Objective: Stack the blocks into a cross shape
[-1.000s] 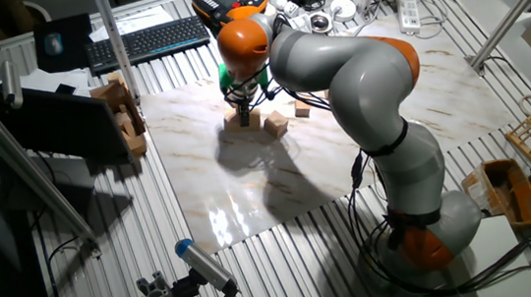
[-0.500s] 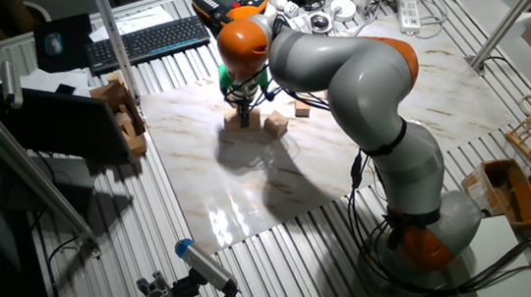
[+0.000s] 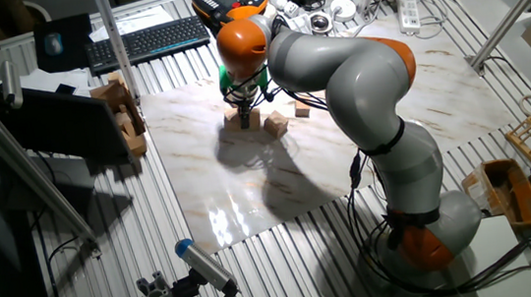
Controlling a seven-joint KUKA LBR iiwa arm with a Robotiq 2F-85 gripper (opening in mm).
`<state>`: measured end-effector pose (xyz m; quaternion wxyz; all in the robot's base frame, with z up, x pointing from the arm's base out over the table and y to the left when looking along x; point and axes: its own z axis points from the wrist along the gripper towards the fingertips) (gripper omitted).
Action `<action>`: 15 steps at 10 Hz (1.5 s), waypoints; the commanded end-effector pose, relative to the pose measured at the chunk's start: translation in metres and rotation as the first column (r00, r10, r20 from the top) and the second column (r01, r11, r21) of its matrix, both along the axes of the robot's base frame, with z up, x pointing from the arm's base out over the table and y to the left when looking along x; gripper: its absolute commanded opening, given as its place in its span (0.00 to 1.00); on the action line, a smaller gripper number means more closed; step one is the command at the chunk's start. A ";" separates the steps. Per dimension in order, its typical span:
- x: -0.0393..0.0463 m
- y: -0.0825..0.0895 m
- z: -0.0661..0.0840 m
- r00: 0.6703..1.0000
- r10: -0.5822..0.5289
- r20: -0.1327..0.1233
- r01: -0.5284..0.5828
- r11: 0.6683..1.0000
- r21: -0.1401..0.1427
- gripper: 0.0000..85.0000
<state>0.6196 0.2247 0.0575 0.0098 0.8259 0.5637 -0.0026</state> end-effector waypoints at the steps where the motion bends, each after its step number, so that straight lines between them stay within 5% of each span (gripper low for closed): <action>1: -0.0020 0.000 -0.002 1.000 -0.001 0.001 0.001 1.000 0.002 1.00; 13: -0.0036 0.004 -0.011 1.000 0.013 0.007 -0.013 1.000 0.008 1.00; 14: -0.0037 0.004 -0.011 1.000 0.018 0.007 -0.018 1.000 0.008 0.80; 15: -0.0040 0.004 -0.012 1.000 0.022 0.009 -0.023 1.000 0.008 0.80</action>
